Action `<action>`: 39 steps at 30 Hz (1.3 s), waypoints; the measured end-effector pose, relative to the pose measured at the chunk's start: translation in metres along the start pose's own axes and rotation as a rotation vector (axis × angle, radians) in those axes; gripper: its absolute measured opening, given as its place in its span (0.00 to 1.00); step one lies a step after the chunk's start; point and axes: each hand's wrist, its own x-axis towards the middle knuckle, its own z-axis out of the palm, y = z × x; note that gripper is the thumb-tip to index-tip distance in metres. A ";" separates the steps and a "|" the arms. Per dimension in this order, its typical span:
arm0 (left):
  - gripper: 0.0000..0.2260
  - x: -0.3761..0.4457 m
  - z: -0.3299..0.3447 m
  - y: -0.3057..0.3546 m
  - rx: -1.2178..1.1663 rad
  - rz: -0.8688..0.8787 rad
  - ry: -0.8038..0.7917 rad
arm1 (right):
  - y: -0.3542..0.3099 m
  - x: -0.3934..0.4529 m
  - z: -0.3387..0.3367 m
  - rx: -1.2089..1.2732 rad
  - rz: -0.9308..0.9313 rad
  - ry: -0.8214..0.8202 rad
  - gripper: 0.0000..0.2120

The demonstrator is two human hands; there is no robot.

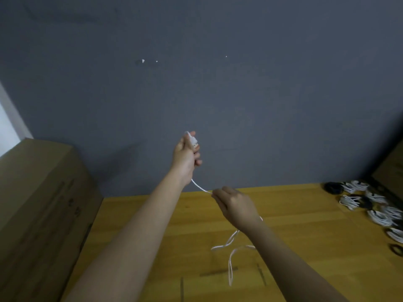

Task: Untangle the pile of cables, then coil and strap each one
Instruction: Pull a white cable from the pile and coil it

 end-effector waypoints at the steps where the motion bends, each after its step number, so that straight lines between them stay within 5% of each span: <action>1: 0.13 0.001 -0.006 -0.005 0.110 0.012 0.002 | -0.001 -0.004 0.001 -0.018 -0.004 0.028 0.04; 6: 0.14 0.004 -0.036 -0.023 0.554 -0.145 -0.120 | 0.014 -0.013 0.009 -0.016 0.122 0.099 0.03; 14: 0.10 -0.045 -0.078 -0.103 0.647 -0.396 -0.468 | 0.053 0.009 0.031 0.233 0.634 0.219 0.10; 19: 0.09 -0.047 -0.104 -0.147 0.892 -0.339 -0.247 | 0.050 0.011 0.056 0.330 0.519 0.119 0.09; 22: 0.25 -0.037 -0.108 -0.152 0.996 -0.172 -0.099 | 0.045 -0.001 0.069 0.419 0.479 0.029 0.08; 27: 0.42 -0.026 -0.108 -0.157 1.006 -0.104 -0.286 | 0.036 -0.009 0.060 0.725 0.473 0.002 0.05; 29: 0.34 -0.023 -0.105 -0.159 0.990 -0.083 -0.335 | 0.033 -0.009 0.051 0.819 0.496 0.046 0.05; 32: 0.04 -0.025 -0.104 -0.159 0.878 -0.090 -0.366 | 0.036 -0.006 0.040 0.876 0.601 0.211 0.06; 36: 0.09 -0.038 -0.115 -0.150 0.897 -0.018 -0.451 | 0.050 -0.006 0.035 0.882 0.839 0.502 0.07; 39: 0.11 -0.048 -0.117 -0.136 0.840 0.011 -0.503 | 0.066 -0.013 0.041 0.726 0.919 0.535 0.10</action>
